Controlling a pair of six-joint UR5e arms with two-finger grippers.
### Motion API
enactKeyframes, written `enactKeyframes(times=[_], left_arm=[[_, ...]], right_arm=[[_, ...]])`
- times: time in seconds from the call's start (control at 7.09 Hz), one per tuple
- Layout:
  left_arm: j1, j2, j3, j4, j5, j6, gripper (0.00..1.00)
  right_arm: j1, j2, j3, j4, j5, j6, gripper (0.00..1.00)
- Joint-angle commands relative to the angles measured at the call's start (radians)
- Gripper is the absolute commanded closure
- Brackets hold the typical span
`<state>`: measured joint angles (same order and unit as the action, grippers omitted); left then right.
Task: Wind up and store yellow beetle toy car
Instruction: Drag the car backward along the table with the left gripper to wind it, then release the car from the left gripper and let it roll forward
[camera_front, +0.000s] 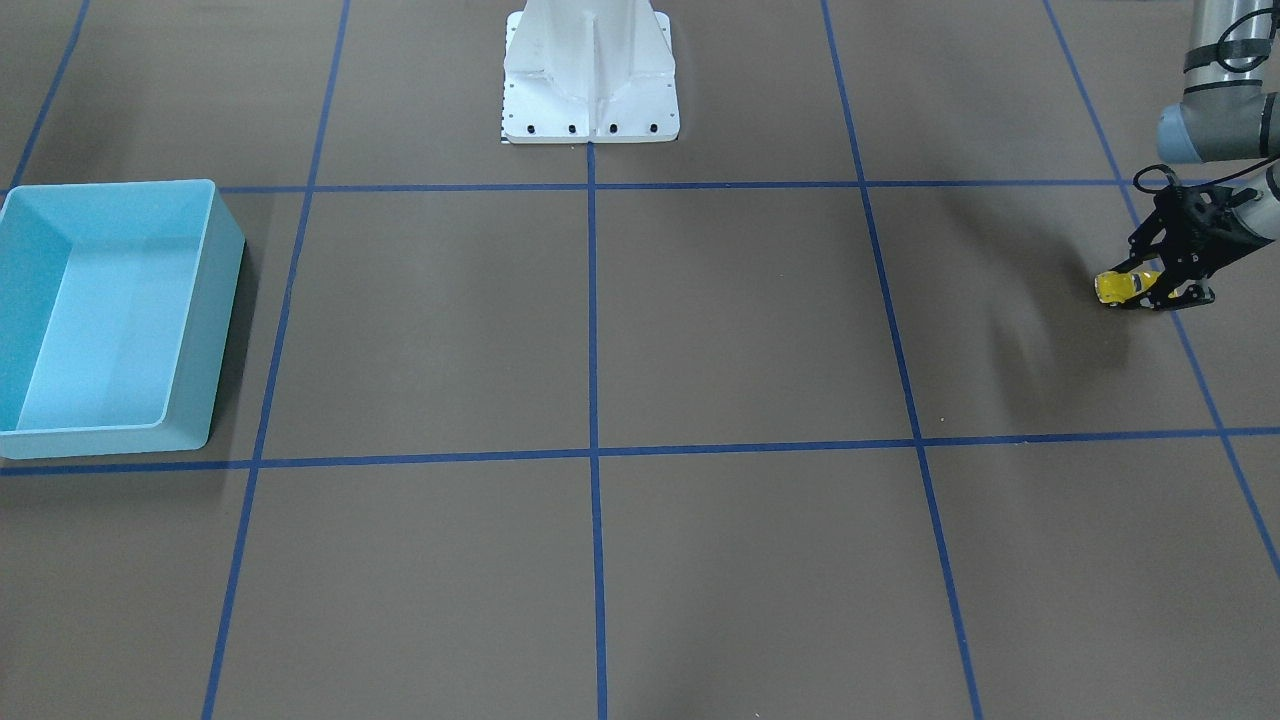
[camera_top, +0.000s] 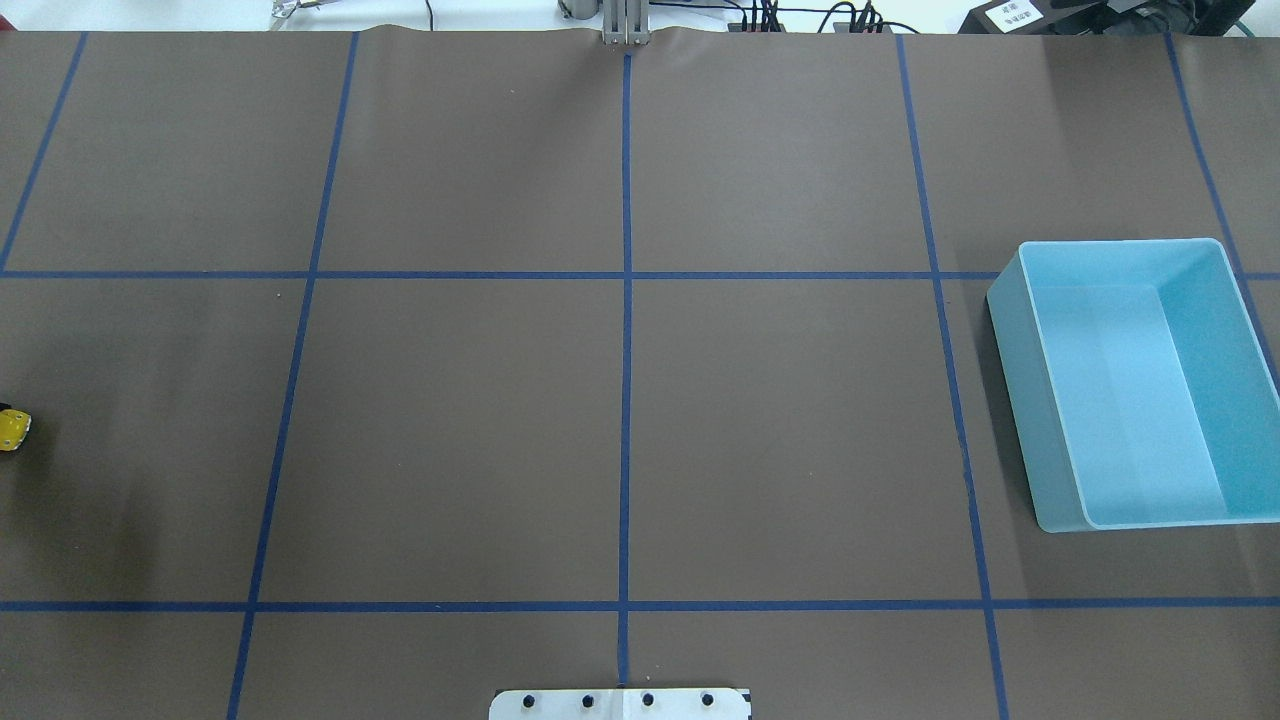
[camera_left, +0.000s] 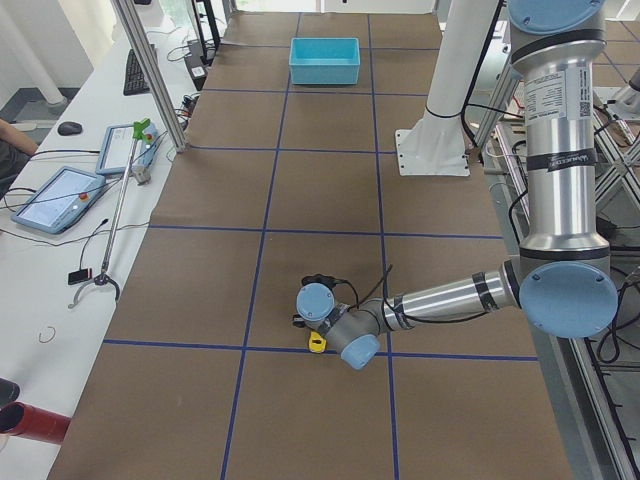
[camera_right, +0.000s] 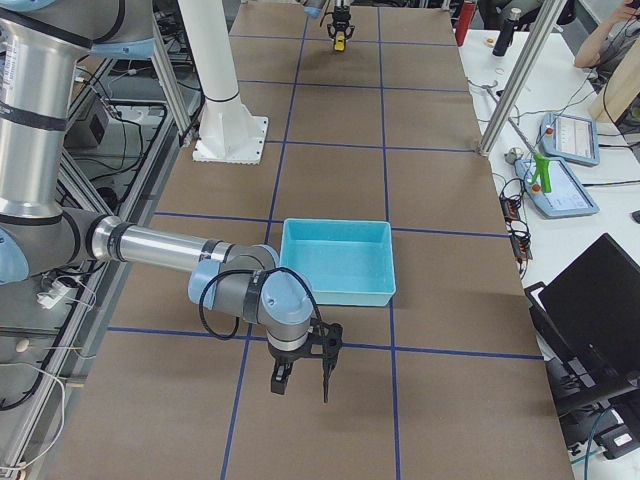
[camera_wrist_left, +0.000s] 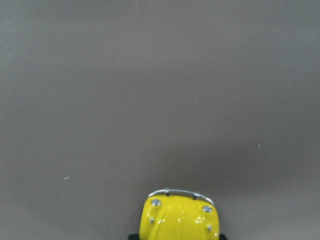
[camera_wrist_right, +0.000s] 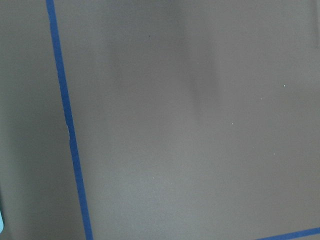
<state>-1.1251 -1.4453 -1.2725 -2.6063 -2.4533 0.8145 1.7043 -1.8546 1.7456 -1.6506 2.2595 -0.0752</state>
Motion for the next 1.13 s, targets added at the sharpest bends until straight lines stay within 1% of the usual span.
enactKeyframes(times=[0.0,0.85,0.99], left_arm=[[-0.002,0.0,0.008,-0.014,-0.001,0.0,1.0],[-0.022,0.0,0.035,-0.035,-0.021,0.026,1.0],[-0.024,0.0,0.032,-0.057,-0.02,0.028,0.08]], right_arm=[[0.0,0.0,0.0,0.0,0.0,-0.001,0.0],[0.0,0.0,0.0,0.0,0.0,0.0,0.0],[0.0,0.0,0.0,0.0,0.0,0.0,0.0]])
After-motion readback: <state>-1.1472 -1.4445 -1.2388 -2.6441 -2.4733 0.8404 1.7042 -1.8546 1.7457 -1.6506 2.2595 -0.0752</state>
